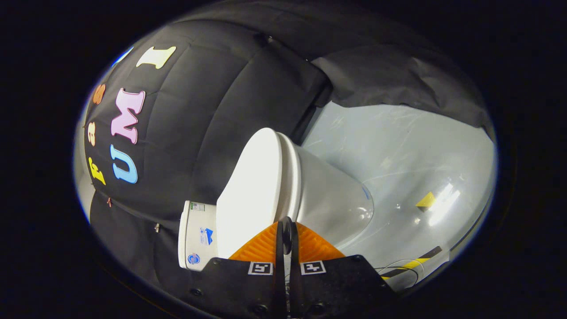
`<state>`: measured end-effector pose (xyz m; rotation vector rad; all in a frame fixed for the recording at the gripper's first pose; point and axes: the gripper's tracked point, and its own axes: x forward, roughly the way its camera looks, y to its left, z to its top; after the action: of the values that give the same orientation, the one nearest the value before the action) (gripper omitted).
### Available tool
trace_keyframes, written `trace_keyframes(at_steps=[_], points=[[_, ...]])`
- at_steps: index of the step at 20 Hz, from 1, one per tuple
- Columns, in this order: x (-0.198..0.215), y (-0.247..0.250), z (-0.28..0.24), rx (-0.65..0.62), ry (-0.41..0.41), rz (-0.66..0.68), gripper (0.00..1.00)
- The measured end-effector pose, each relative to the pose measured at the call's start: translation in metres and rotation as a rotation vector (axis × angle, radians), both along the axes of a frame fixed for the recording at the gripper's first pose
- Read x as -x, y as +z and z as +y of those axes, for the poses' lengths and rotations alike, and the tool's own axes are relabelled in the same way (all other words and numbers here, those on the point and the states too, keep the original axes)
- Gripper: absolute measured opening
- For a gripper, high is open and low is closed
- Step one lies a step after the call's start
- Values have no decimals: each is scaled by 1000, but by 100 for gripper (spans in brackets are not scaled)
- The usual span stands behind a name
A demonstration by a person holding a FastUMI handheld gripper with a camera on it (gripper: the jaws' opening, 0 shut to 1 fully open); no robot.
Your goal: Open the toilet lid.
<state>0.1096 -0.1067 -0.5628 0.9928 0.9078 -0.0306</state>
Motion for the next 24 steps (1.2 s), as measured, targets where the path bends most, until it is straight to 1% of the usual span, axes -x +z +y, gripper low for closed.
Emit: trace_keyframes(at_steps=[7, 11, 14, 20, 24], points=[[-13, 49, 13, 81, 22, -60, 6], [-20, 83, 28, 182, 75, -88, 6], [-29, 113, 38, 242, 97, -113, 5], [-39, 182, 76, 308, 103, -187, 5], [-44, 218, 109, 425, 141, -222, 5]])
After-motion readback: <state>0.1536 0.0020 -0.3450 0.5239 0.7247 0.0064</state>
